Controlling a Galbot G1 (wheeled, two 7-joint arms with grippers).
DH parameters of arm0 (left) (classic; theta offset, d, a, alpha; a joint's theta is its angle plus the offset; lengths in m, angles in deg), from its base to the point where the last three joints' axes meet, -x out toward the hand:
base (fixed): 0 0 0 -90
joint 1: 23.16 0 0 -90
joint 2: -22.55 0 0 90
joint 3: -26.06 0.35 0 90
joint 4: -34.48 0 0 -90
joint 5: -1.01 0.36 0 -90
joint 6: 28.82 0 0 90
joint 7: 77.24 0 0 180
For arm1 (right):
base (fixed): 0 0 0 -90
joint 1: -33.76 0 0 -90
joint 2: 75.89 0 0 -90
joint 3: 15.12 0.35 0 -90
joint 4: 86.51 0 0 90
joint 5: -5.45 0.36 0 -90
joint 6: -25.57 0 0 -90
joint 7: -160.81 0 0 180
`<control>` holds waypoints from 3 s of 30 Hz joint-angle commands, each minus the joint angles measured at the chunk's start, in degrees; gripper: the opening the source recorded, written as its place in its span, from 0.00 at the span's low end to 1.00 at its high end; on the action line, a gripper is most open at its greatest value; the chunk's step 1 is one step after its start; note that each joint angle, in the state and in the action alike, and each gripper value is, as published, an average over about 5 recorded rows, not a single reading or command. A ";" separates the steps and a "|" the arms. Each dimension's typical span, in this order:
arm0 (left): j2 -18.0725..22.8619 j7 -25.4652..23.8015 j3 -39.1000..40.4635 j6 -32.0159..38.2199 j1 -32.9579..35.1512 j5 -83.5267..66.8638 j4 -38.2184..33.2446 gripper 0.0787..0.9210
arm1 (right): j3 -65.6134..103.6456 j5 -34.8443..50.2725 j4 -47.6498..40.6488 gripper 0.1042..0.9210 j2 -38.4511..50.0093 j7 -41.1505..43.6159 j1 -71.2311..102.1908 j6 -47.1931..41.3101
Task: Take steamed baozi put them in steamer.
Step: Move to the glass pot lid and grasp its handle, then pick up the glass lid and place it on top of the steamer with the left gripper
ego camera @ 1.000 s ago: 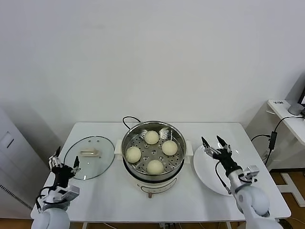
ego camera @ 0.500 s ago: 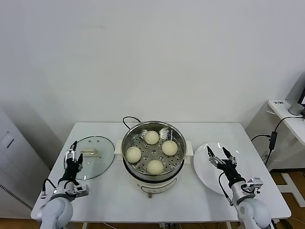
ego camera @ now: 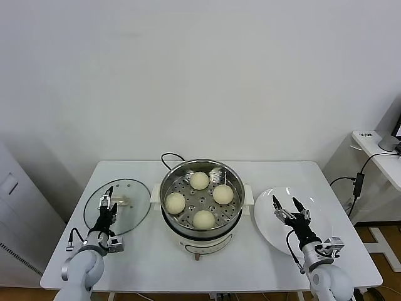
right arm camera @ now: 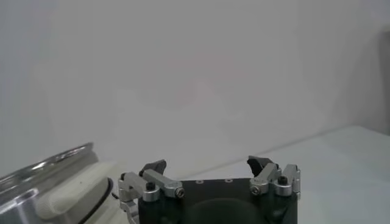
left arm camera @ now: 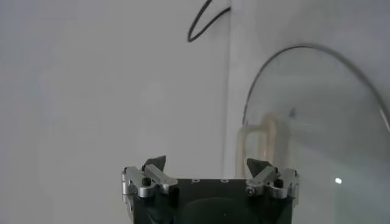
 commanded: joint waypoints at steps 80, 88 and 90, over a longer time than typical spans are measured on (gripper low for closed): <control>1.70 4.01 -1.37 -6.54 -8.17 -2.37 8.85 0.07 | 1.52 -2.22 0.16 0.88 -2.72 0.31 3.17 1.03; 3.02 0.35 -1.10 -21.35 0.04 -4.88 -10.96 0.07 | 1.47 -2.09 0.29 0.88 -2.92 0.66 3.49 1.35; 2.95 1.03 -0.09 -25.70 1.65 -2.56 -13.92 0.06 | 1.46 -2.04 0.35 0.88 -2.98 0.71 3.58 1.48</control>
